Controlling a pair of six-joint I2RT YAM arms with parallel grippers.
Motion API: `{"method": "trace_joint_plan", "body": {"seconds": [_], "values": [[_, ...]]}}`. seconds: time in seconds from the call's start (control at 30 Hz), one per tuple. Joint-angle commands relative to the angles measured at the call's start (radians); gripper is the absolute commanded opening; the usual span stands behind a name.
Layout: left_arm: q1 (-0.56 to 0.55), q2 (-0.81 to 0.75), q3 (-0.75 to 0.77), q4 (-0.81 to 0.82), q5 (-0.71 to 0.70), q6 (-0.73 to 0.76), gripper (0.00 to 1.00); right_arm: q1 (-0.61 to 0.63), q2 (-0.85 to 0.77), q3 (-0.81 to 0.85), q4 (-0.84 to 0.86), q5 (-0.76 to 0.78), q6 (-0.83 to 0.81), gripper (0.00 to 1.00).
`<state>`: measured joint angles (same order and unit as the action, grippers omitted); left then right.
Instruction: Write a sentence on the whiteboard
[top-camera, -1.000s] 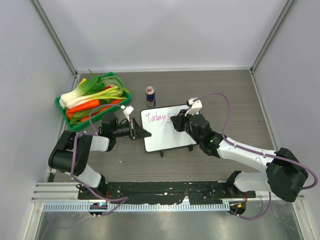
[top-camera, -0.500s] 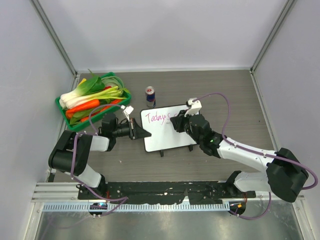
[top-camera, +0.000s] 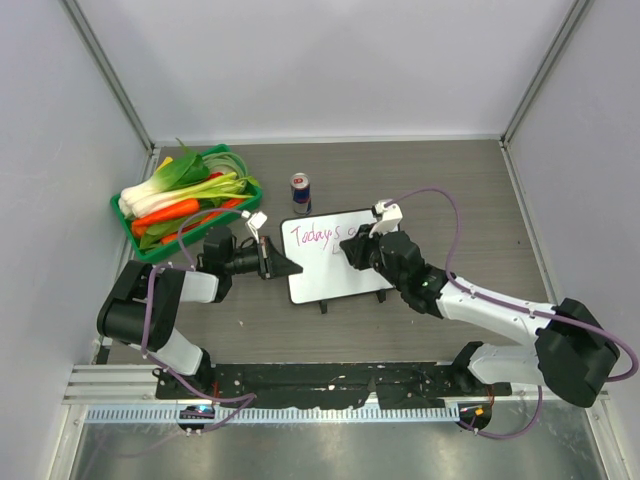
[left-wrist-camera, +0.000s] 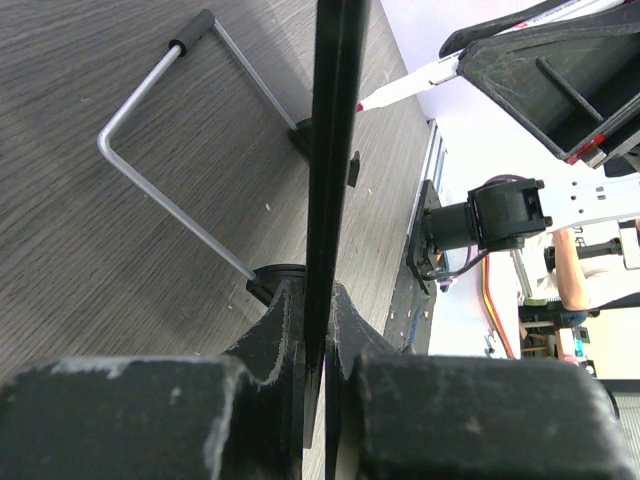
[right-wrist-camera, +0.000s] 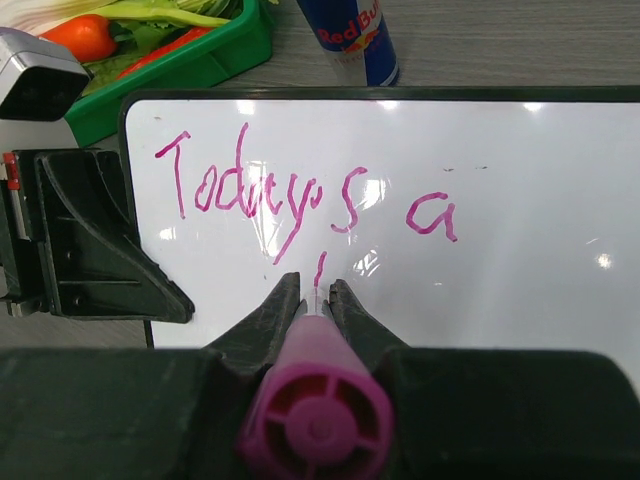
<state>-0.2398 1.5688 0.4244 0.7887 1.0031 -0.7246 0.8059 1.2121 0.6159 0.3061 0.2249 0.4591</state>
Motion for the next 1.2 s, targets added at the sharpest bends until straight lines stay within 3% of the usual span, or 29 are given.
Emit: {"method": "trace_joint_plan", "body": {"seconds": [0.0,1.17], "values": [[-0.001,0.022,0.01,-0.066,-0.066,0.03,0.0,0.007,-0.028,-0.007,-0.01,-0.012,0.015,0.01],[-0.001,0.022,0.011,-0.065,-0.064,0.03,0.0,0.006,-0.028,0.048,-0.042,0.074,-0.007,0.01]]}}
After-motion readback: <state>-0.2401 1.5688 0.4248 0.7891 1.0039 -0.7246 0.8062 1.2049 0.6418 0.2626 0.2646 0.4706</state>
